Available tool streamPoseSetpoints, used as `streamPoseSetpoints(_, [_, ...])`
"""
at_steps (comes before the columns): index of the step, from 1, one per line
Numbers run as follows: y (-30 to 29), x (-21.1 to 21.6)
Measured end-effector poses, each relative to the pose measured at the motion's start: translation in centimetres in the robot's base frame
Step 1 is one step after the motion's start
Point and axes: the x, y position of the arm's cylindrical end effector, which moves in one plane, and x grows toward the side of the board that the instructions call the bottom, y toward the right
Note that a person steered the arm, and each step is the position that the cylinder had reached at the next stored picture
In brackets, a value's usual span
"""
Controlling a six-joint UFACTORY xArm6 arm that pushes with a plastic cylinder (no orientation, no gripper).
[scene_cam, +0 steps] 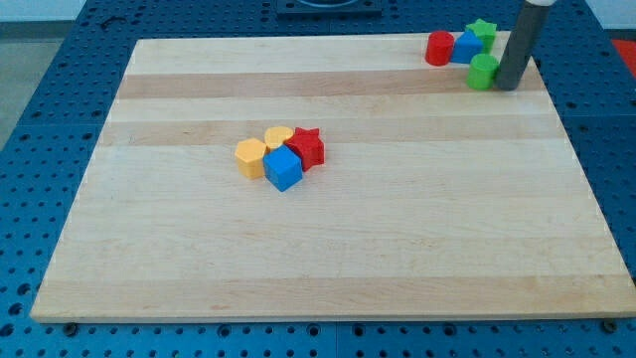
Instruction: Push the green circle below the blue triangle
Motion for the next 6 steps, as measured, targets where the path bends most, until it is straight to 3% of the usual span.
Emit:
streamPoseSetpoints(2, [-1.5,2.7])
streamPoseSetpoints(3, [-3.9,2.4])
streamPoseSetpoints(6, [-1.1,0.3])
